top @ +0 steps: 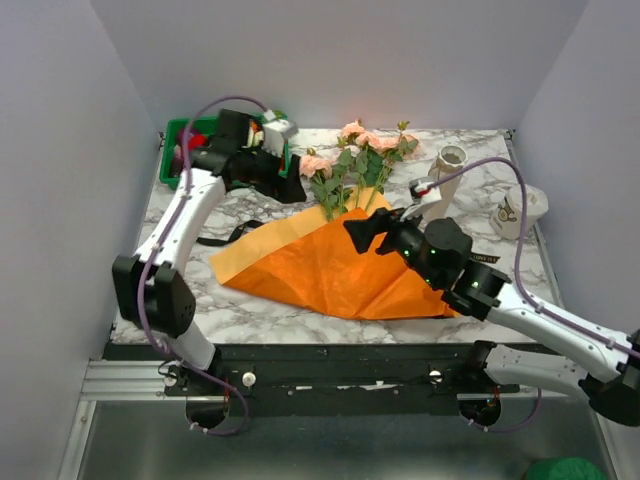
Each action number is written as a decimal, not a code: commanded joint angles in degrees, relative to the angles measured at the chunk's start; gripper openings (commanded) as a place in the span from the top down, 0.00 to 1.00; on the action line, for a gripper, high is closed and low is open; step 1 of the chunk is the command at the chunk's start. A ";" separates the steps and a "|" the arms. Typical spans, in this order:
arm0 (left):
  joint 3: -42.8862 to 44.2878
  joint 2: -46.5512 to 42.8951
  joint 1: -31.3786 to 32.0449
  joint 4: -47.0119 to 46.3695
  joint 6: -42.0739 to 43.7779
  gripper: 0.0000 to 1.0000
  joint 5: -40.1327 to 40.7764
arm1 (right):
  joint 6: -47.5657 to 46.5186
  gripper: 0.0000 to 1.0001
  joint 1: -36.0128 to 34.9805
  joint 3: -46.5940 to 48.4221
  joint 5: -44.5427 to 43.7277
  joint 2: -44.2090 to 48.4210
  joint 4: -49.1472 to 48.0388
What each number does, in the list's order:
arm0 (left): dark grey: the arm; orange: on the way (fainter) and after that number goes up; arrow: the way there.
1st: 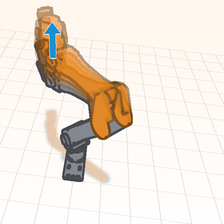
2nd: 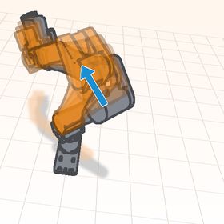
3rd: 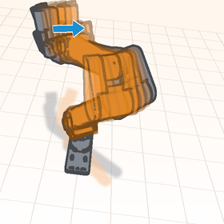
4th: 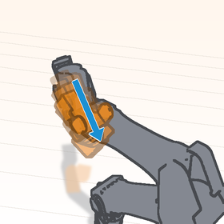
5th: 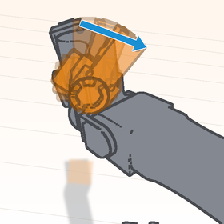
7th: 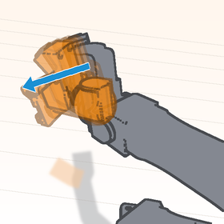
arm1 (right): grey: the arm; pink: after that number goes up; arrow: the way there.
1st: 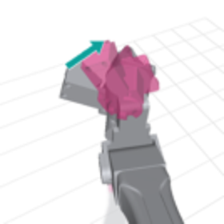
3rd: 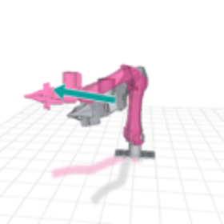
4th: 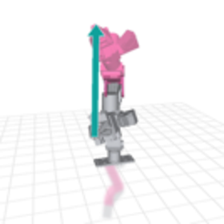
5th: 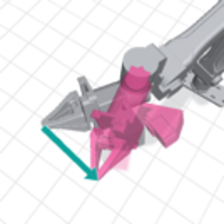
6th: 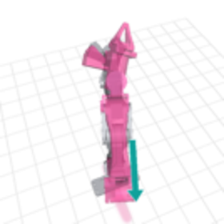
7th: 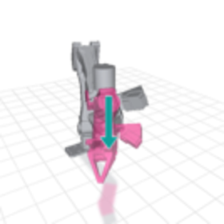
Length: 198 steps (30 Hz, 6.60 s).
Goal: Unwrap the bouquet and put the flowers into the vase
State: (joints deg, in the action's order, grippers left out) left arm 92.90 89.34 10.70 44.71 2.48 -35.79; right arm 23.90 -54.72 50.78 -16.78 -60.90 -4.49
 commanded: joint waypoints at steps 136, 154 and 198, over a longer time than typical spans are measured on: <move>-20.74 -17.01 17.87 4.17 15.71 0.03 14.25 | 9.85 0.37 5.93 17.23 -13.28 -26.86 26.64; -28.39 -12.88 13.74 -2.35 13.25 0.03 18.83 | 6.95 0.60 17.45 40.70 -6.69 -58.26 30.42; -31.20 -13.49 11.71 -1.12 14.22 0.02 13.47 | 8.53 0.51 20.09 45.46 -4.93 -61.26 34.29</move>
State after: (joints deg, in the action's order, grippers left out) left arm 62.28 76.07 22.61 42.89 16.53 -20.27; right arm 31.92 -35.14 96.38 -21.12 -124.84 29.43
